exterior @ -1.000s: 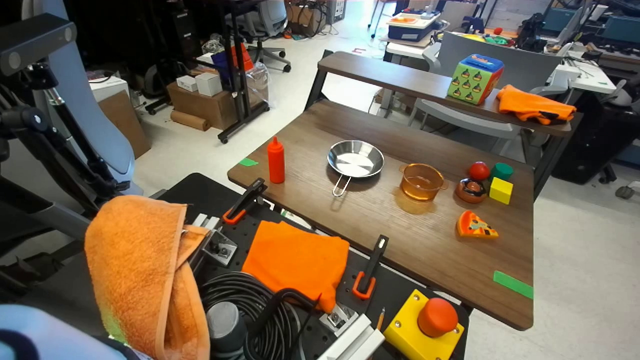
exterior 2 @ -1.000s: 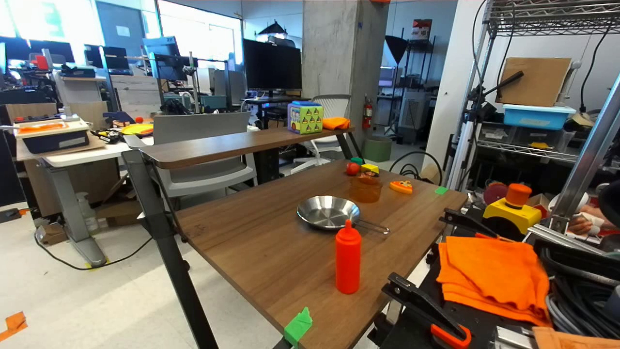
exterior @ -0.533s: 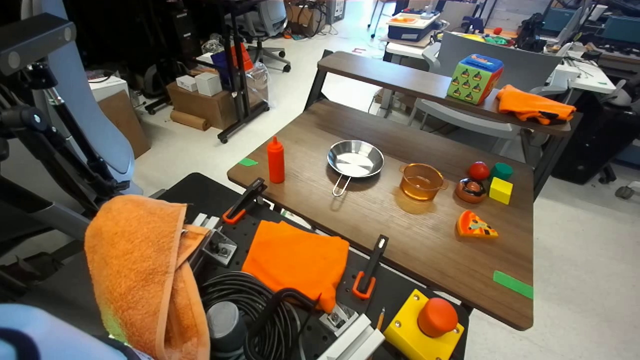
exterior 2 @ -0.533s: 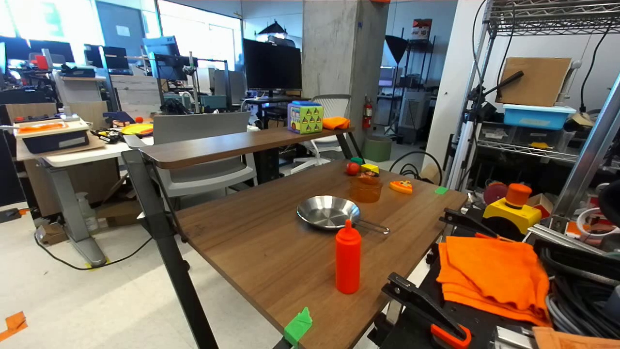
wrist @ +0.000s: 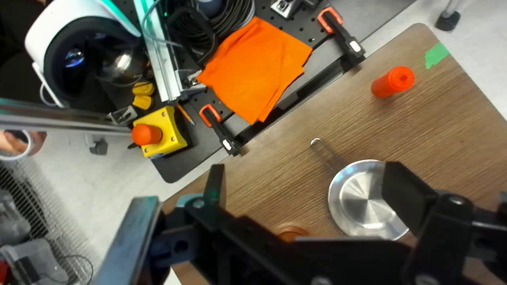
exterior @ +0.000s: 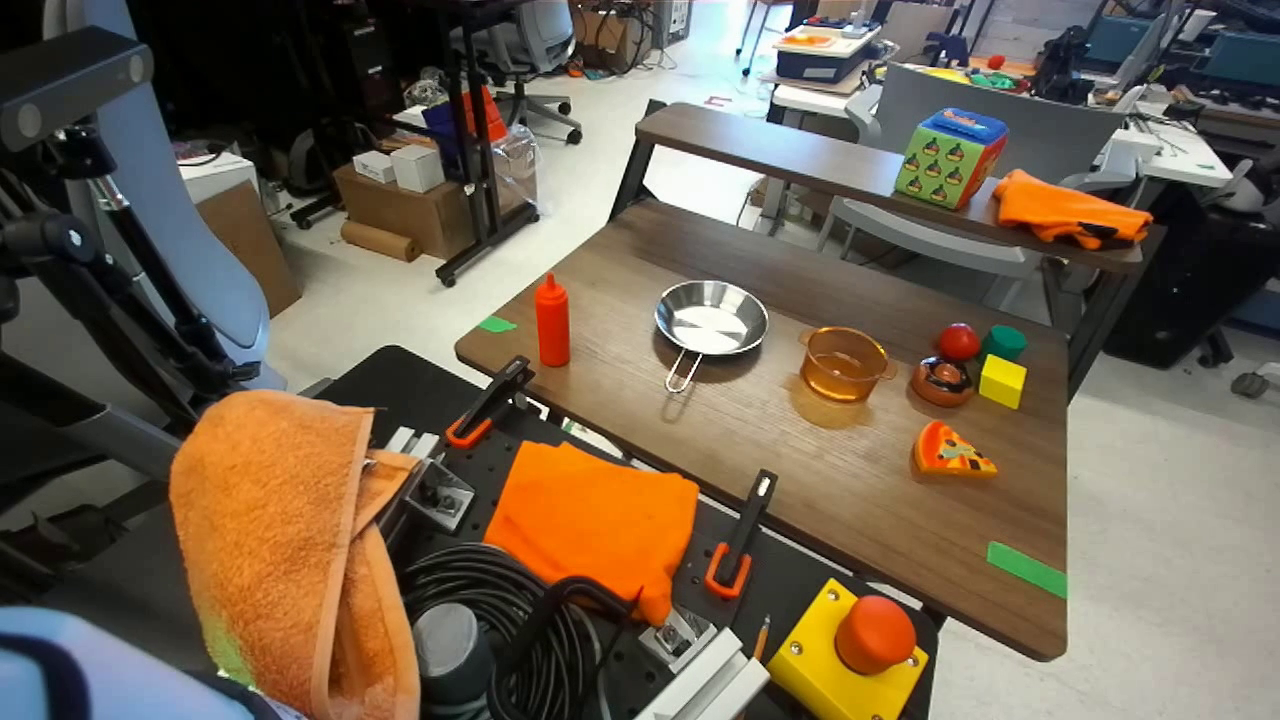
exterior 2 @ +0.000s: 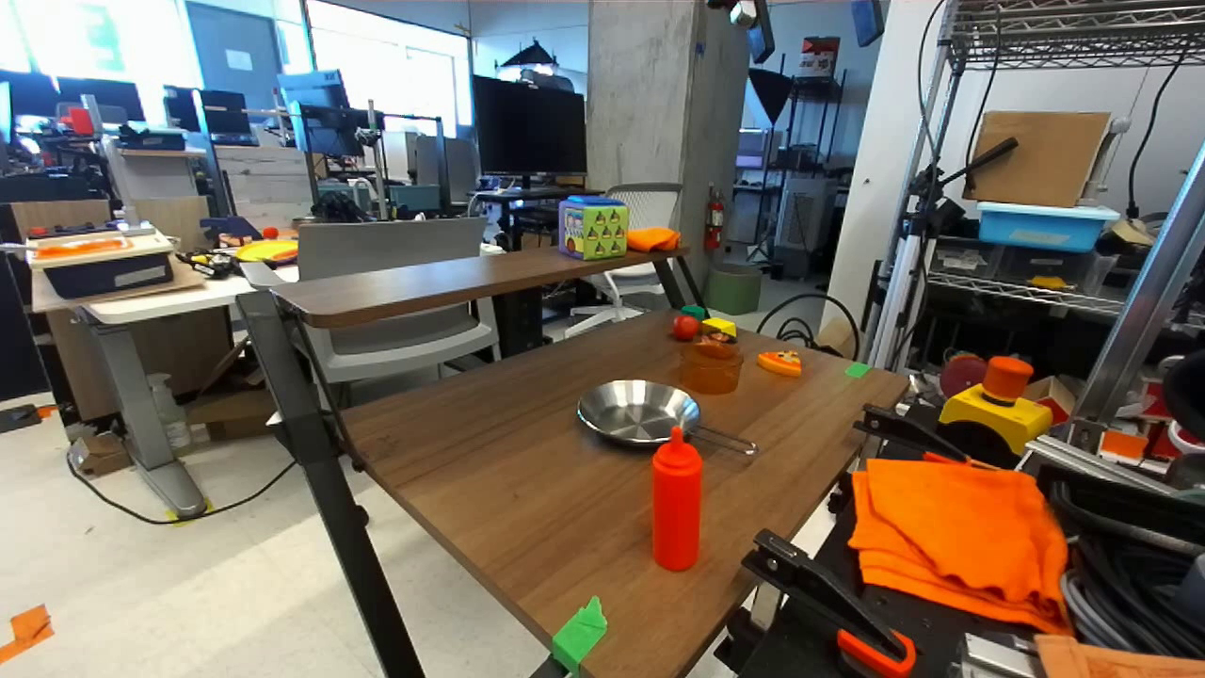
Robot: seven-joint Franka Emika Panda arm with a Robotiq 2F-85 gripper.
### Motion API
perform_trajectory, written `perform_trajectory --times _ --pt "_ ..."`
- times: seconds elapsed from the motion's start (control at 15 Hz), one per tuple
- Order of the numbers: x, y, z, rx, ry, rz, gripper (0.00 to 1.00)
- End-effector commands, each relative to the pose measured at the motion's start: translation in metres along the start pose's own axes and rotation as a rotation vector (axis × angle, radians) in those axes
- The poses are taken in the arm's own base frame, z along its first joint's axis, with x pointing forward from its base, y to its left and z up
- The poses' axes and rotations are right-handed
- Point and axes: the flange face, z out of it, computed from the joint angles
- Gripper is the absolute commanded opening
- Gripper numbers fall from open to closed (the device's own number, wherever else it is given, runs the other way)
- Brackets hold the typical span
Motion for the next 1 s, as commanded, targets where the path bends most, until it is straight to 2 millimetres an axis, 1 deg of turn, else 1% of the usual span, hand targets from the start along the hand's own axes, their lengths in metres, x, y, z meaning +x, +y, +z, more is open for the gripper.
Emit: perform_trajectory --times 0.0,0.07,0.2,0.4,0.53,0.73,0.93 --pt "-0.004 -0.012 0.007 -0.095 0.109 -0.140 1.00" --pt "-0.004 -0.016 0.007 -0.097 0.155 -0.173 1.00" --pt "-0.002 -0.023 0.005 -0.030 0.229 -0.235 1.00" --pt "0.000 -0.030 0.005 0.104 0.261 -0.216 1.00" --pt "-0.003 -0.033 0.005 0.161 0.276 -0.207 1.00" --pt "-0.011 -0.025 0.006 0.220 0.297 -0.224 1.00" --pt "-0.018 -0.004 0.010 0.295 0.318 -0.215 1.00"
